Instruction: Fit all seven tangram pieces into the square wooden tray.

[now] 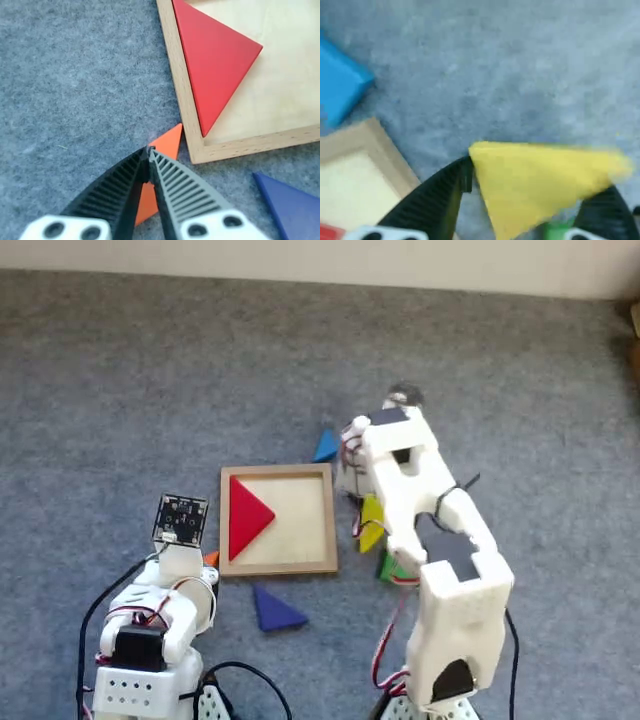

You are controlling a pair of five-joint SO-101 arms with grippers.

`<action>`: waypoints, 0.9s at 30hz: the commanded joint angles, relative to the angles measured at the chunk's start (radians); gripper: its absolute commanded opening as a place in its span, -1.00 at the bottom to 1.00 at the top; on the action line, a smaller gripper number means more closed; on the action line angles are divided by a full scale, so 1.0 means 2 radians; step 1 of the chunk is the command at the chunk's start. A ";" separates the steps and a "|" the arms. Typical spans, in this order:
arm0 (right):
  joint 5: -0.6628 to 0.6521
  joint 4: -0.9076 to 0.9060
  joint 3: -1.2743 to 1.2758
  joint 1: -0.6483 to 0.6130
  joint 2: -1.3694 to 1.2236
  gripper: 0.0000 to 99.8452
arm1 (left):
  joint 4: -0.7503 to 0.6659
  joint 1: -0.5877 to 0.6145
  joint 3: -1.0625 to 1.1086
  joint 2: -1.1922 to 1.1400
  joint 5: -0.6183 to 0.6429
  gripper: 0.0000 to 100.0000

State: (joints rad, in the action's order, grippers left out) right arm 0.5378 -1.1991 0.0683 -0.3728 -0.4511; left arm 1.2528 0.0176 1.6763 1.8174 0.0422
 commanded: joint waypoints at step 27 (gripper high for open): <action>0.008 -0.050 -0.099 -0.007 -0.003 -0.45 | 0.002 0.002 0.010 0.000 0.005 -0.98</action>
State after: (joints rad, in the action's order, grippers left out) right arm 0.4672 -1.2789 -0.0315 -0.3867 -0.4726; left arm 1.2528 0.0176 1.6763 1.8174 0.0422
